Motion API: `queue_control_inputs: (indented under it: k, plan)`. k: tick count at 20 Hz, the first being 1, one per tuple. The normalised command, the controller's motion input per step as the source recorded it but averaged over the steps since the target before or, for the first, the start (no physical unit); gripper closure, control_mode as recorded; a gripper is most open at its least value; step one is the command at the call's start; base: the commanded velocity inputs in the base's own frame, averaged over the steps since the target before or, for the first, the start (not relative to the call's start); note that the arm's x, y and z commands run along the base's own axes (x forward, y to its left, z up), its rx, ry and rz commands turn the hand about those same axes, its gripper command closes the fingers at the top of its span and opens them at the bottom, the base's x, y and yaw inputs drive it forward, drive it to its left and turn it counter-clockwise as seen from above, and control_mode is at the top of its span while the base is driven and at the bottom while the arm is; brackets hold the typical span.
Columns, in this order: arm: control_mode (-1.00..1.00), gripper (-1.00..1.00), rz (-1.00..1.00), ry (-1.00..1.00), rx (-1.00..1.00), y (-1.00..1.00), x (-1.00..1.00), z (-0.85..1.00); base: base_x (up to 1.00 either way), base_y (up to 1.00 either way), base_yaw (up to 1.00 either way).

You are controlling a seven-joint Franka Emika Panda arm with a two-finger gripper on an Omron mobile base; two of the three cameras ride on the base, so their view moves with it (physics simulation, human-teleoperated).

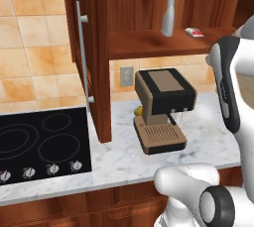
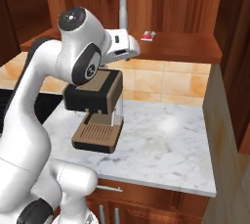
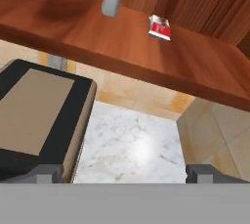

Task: Pick the bar and boxed food from the counter and place them in the cabinets closest to them.

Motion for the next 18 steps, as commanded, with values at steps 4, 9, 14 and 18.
queue_control_inputs:
  k: [4,9,14,18]
  plan:
    - [-1.00,-1.00,0.00,-0.04,-0.09,0.12,-1.00,-0.91,0.00,0.00,0.00]
    - [-1.00,-1.00,0.00,0.00,-0.04,0.20,-0.48,-0.82,0.00,0.00,0.00]
    - [-1.00,-1.00,0.00,-0.01,-0.01,0.06,0.00,-0.09,0.00,0.00,0.00]
    - [-1.00,-1.00,0.00,0.00,0.00,0.00,0.00,0.00,0.00,0.00,0.00]
